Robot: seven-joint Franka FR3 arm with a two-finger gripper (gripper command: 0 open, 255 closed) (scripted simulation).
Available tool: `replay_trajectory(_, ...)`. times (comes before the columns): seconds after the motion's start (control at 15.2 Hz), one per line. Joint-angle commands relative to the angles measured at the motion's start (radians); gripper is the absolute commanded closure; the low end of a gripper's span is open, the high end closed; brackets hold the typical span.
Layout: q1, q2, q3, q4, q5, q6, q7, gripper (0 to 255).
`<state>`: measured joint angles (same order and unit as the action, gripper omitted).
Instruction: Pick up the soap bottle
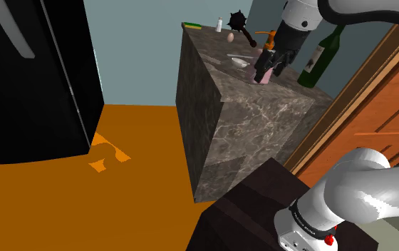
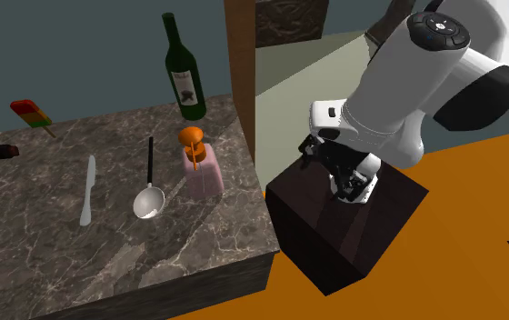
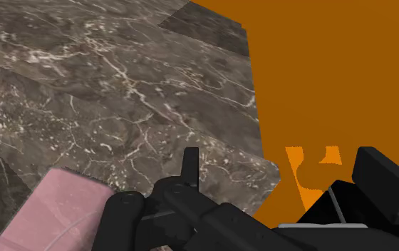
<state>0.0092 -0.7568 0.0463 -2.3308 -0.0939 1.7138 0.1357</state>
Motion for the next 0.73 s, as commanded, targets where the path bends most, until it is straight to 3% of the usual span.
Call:
replay_trajectory(0.0,0.000,0.000,0.000,0.000,0.000,0.000,0.000,0)
replay_trajectory(0.66,-0.080,0.269,-0.138,0.295,-0.043,-0.007,-0.087,0)
